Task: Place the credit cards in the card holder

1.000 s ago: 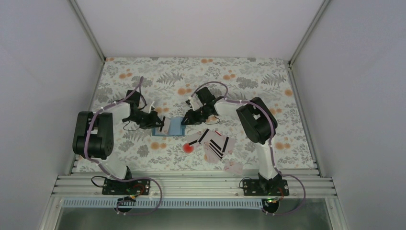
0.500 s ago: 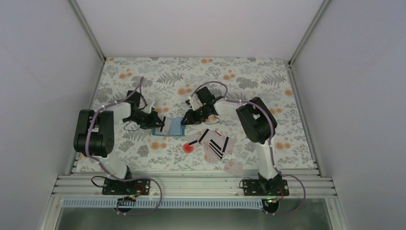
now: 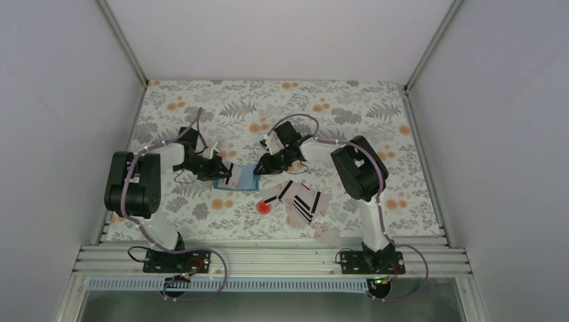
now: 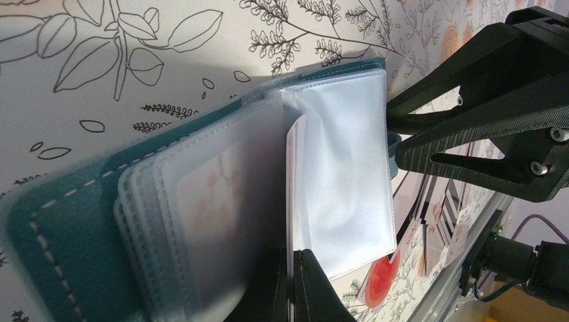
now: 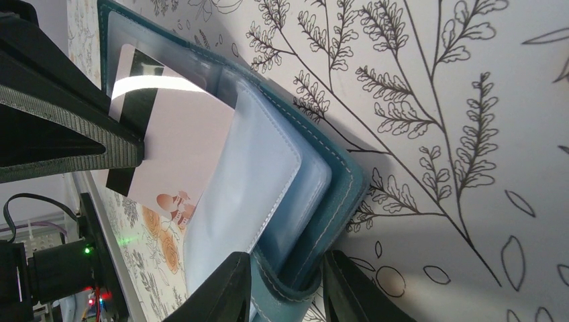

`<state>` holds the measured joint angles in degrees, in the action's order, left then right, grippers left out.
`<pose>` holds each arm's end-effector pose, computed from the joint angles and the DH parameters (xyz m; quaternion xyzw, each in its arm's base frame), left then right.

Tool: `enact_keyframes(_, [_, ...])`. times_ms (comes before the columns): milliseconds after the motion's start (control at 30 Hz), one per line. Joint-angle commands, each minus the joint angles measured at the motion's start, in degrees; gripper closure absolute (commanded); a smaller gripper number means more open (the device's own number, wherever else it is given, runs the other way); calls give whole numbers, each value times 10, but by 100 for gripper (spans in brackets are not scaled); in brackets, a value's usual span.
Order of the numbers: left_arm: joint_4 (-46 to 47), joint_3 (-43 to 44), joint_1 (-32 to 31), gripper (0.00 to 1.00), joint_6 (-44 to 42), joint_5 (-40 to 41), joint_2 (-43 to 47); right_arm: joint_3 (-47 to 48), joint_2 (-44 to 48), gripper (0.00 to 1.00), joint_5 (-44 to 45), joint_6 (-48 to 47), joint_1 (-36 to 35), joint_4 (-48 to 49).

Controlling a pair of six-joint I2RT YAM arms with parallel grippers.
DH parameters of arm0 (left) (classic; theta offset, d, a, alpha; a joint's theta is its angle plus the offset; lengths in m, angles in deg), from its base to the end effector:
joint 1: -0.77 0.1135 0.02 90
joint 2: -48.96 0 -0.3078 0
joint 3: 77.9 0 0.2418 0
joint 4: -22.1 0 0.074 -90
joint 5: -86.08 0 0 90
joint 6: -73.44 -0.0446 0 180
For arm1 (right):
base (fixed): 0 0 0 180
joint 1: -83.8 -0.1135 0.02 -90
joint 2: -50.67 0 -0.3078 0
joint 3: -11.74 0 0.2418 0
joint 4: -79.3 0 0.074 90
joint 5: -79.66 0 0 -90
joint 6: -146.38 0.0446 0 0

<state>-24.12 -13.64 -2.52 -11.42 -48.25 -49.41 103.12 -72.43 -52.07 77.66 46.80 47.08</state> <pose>0.2805 -0.0473 0.1780 0.0169 0.9232 -0.3807 0.0502 0.3343 0.2891 0.1478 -0.2040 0.8908 0.4057 0.0150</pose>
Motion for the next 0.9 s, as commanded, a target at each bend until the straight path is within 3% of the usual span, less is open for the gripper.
enact_keyframes(0, [3, -5, -7, 98, -3, 11, -18, -35, -77, 71, 103, -13, -12, -73])
enact_keyframes(433, [37, -19, -3, 98, 65, -18, -14, -38, -77, 71, 103, -16, -12, -73])
enact_keyframes(867, [63, -37, 0, 98, 101, 7, -10, -39, -76, 71, 104, -20, -12, -74])
